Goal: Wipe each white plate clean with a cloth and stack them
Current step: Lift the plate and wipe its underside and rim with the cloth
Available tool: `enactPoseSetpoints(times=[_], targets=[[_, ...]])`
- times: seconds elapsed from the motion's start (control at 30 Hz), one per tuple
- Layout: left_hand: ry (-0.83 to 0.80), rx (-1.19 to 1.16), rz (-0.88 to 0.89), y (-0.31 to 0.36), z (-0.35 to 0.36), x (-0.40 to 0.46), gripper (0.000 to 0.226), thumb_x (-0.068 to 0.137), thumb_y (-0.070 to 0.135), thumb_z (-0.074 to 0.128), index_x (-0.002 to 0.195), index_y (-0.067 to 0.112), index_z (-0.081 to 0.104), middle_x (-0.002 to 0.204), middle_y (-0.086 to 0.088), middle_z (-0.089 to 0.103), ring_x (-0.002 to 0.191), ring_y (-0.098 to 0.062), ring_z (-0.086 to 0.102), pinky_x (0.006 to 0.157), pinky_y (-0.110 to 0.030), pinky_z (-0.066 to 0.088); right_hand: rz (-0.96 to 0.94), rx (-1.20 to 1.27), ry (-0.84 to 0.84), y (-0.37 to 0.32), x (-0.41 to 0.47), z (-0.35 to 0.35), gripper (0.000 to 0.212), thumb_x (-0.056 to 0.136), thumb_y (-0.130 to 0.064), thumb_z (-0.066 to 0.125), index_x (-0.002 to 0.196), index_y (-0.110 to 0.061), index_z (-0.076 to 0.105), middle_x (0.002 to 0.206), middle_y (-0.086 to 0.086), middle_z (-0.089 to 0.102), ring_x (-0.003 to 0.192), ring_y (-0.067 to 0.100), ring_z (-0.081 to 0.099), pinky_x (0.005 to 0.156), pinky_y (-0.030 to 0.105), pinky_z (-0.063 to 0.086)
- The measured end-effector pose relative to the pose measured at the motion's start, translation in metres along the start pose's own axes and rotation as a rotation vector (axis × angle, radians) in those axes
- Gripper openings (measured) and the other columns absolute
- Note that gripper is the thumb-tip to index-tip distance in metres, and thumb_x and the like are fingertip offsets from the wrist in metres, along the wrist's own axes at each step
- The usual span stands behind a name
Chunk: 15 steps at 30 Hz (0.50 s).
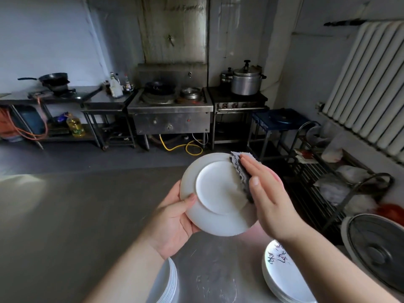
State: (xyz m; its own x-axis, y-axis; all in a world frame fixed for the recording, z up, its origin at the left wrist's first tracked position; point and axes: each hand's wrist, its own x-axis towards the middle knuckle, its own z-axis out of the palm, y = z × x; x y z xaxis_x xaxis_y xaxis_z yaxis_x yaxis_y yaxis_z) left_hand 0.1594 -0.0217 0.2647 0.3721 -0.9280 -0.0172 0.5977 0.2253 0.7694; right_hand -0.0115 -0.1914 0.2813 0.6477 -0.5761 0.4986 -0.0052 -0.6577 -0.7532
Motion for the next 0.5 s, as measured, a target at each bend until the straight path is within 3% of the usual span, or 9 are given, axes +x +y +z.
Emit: enactPoseSetpoints(times=[0.17,0.23,0.27,0.33,0.4,0.5], targets=[[0.122,-0.139,0.127,-0.029,0.007,0.003,0.054,0.094,0.010,0.062,0.146,0.020,0.052,0.143,-0.019,0.064,0.128,-0.040,0.064,0.087,-0.050,0.061,0.011,-0.347,-0.089,-0.019,-0.078,0.074,0.094,0.103,-0.074,0.016,0.164,-0.007,-0.008,0.175,0.005,-0.017,0.162,0.030,-0.011,0.129,0.028,-0.005],[0.160,-0.174,0.139,-0.040,0.013,0.004,0.048,0.098,0.007,0.060,0.143,0.020,0.053,0.139,-0.021,0.066,0.125,-0.040,0.067,0.088,-0.045,0.061,0.155,-0.358,-0.112,-0.025,-0.085,0.088,0.097,0.094,-0.084,0.006,0.159,-0.019,-0.026,0.169,-0.004,-0.035,0.158,0.027,-0.026,0.121,0.018,-0.015],[0.177,-0.174,0.139,-0.044,0.016,0.006,0.046,0.100,0.004,0.058,0.143,0.020,0.053,0.138,-0.020,0.067,0.122,-0.039,0.068,0.087,-0.044,0.062,0.207,-0.342,-0.116,-0.025,-0.076,0.087,0.094,0.092,-0.085,0.002,0.155,-0.025,-0.033,0.166,-0.008,-0.040,0.157,0.023,-0.030,0.121,0.020,-0.016],[0.213,-0.155,0.141,-0.045,0.024,0.012,0.043,0.102,0.002,0.054,0.140,0.022,0.054,0.135,-0.018,0.069,0.114,-0.035,0.073,0.078,-0.040,0.063,0.244,-0.315,-0.076,-0.022,-0.048,0.073,0.085,0.100,-0.072,0.009,0.156,-0.023,-0.031,0.167,-0.005,-0.038,0.157,0.020,-0.029,0.128,0.032,-0.012],[0.217,-0.155,0.153,-0.044,0.033,0.019,0.042,0.101,0.001,0.053,0.138,0.023,0.054,0.132,-0.017,0.071,0.107,-0.034,0.075,0.071,-0.039,0.062,0.277,-0.321,-0.017,-0.019,-0.023,0.056,0.076,0.108,-0.052,0.015,0.162,-0.011,-0.019,0.171,0.003,-0.029,0.159,0.023,-0.024,0.129,0.039,-0.008],[0.238,-0.139,0.163,-0.045,0.043,0.024,0.044,0.103,0.000,0.052,0.138,0.028,0.055,0.130,-0.012,0.073,0.111,-0.032,0.075,0.075,-0.038,0.063,0.247,-0.372,-0.044,-0.021,-0.033,0.057,0.078,0.106,-0.057,0.008,0.163,-0.010,-0.018,0.171,0.003,-0.030,0.158,0.026,-0.026,0.129,0.040,-0.010]])
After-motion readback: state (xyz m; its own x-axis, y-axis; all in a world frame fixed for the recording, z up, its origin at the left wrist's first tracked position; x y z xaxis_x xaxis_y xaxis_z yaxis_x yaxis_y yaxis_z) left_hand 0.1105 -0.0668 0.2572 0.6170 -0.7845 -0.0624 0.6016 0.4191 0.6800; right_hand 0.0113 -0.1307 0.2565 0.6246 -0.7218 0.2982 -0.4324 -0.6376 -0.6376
